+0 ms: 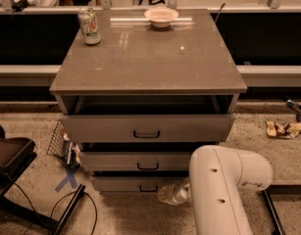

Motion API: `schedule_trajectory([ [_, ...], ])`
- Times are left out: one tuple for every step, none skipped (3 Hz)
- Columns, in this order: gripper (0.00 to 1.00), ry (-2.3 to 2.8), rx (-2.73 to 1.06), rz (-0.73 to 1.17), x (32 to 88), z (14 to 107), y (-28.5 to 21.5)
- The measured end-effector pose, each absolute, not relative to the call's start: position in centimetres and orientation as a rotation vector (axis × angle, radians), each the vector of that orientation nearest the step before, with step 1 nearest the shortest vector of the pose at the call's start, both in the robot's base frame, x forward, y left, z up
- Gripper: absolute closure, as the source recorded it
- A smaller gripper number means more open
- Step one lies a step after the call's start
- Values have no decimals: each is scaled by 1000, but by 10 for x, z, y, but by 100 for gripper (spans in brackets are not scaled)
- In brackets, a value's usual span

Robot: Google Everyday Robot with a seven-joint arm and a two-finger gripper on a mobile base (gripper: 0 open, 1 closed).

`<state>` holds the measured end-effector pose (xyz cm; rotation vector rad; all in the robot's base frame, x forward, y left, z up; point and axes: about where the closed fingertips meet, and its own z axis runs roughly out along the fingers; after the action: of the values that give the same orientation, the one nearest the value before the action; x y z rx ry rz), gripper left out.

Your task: Close bottom drawer

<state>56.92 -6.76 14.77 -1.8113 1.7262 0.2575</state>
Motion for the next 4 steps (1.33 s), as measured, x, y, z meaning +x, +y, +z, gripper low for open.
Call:
schedule_trajectory([
  [100, 1726, -1811, 258, 569, 148, -67],
  [100, 1678, -1795, 260, 585, 145, -64],
  [100, 1573, -1752, 229, 606, 152, -64],
  [100, 1533, -1723, 192, 605, 157, -73],
])
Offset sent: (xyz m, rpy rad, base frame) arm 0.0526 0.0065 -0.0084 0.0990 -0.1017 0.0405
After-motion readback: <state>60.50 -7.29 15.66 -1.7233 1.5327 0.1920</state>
